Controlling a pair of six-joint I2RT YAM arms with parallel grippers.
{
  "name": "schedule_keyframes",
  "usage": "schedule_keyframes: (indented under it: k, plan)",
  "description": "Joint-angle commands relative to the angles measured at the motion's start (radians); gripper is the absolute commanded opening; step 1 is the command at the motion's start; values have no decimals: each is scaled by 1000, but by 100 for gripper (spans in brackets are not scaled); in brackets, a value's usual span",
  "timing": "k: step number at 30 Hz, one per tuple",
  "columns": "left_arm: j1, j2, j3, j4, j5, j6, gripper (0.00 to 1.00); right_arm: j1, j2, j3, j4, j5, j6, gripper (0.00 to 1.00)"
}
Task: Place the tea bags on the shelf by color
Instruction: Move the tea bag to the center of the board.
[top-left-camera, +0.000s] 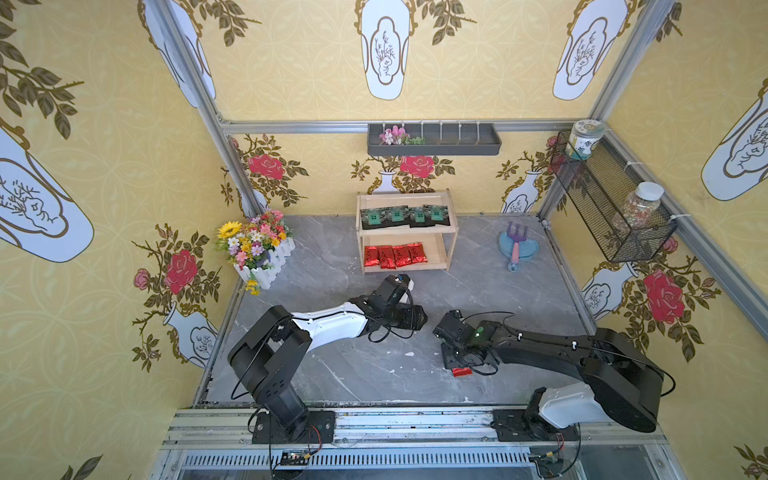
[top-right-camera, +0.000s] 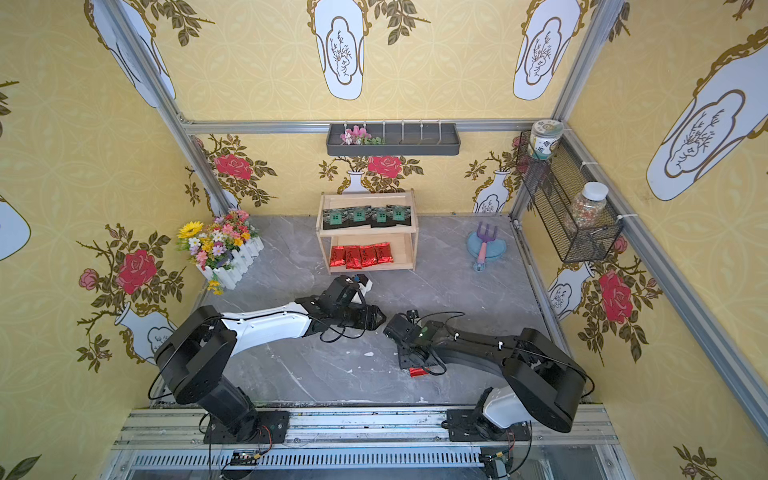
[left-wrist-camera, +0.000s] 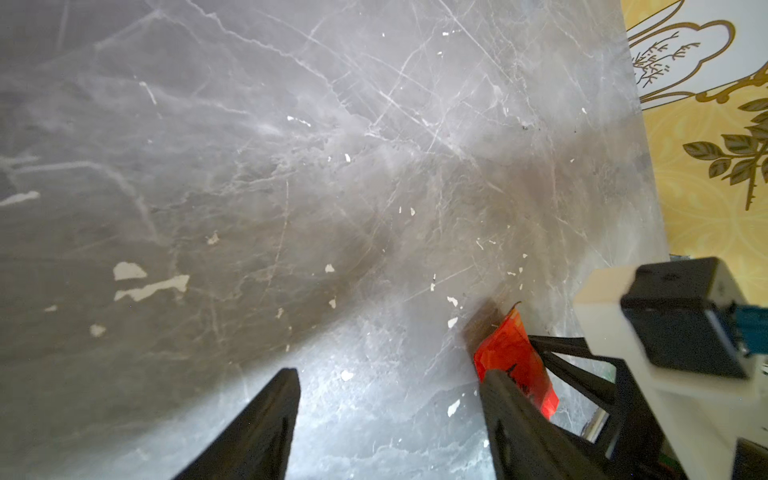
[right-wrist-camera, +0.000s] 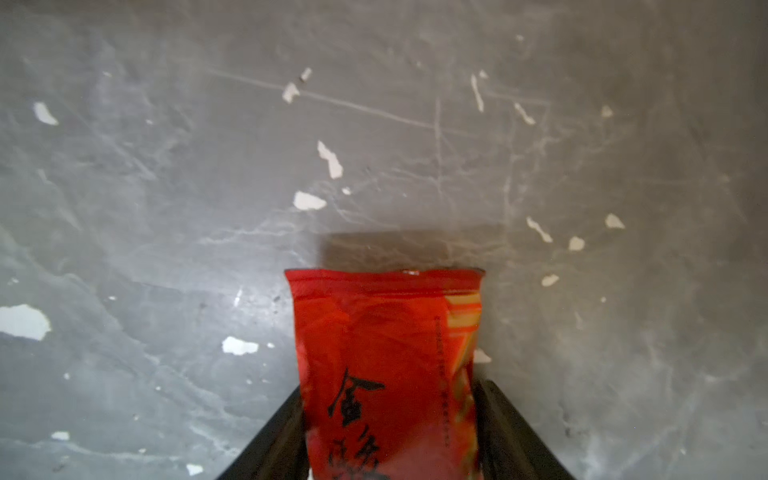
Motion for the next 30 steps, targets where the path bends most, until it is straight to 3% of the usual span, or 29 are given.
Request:
schedule_keyframes:
  k: [1,9,21,30]
  plan:
    - [5,0,4,-8,-8,-5,75,2,20,13,48,8,-44,61]
    - [38,-40,-29,-3,-2,-37,75,-5,121,111,91,10,-161,58]
    - [160,-153,-172,72,47,-137,75,-54,370,369,213,-13,-426,57]
    - [185,-173,-184,71,33,-140,75,-76,380,390,266,6,-499,71]
